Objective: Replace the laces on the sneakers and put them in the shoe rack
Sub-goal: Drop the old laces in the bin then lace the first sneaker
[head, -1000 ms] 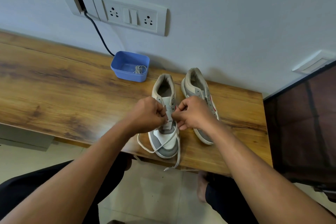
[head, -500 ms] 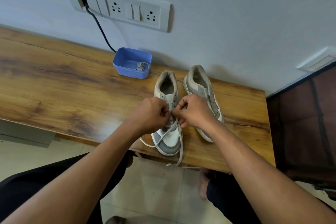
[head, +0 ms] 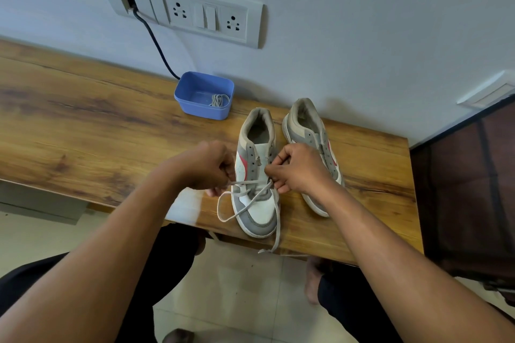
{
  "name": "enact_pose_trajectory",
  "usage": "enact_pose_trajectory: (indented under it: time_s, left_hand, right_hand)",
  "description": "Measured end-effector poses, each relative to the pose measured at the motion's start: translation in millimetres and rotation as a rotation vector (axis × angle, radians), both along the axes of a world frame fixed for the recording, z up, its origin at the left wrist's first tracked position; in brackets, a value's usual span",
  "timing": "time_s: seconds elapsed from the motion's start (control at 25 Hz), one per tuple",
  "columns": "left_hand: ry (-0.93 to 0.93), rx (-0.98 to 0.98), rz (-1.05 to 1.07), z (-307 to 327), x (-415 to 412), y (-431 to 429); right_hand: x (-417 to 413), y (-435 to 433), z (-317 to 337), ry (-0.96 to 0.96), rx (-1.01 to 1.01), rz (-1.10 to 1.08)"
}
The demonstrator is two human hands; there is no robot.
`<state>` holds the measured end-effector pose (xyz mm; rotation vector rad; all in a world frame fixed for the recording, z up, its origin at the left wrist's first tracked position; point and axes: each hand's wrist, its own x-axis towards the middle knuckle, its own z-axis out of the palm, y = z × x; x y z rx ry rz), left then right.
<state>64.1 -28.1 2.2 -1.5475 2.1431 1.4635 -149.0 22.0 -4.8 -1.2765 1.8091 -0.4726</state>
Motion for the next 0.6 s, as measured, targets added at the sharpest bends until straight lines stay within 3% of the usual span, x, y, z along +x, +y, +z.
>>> enact_pose_trajectory:
  time_s: [0.24, 0.32, 0.44, 0.6]
  left_hand:
    - [0.121, 0.014, 0.002, 1.8, -6.3, 7.4]
    - [0.035, -0.078, -0.035, -0.6, -2.4, 2.1]
    - [-0.072, 0.033, -0.032, 0.1, 7.7, -1.3]
    - [0.057, 0.004, -0.044, -1.0, -1.2, 1.8]
  right_hand:
    - [0.1, -0.4, -0.5, -0.003, 0.009, -0.001]
    - [-0.5, 0.0, -0.1, -0.013, 0.014, -0.008]
    - [-2.2, 0.4, 0.3, -0.017, 0.020, 0.002]
    - [-1.6, -0.5, -0.8, -0.024, 0.019, -0.001]
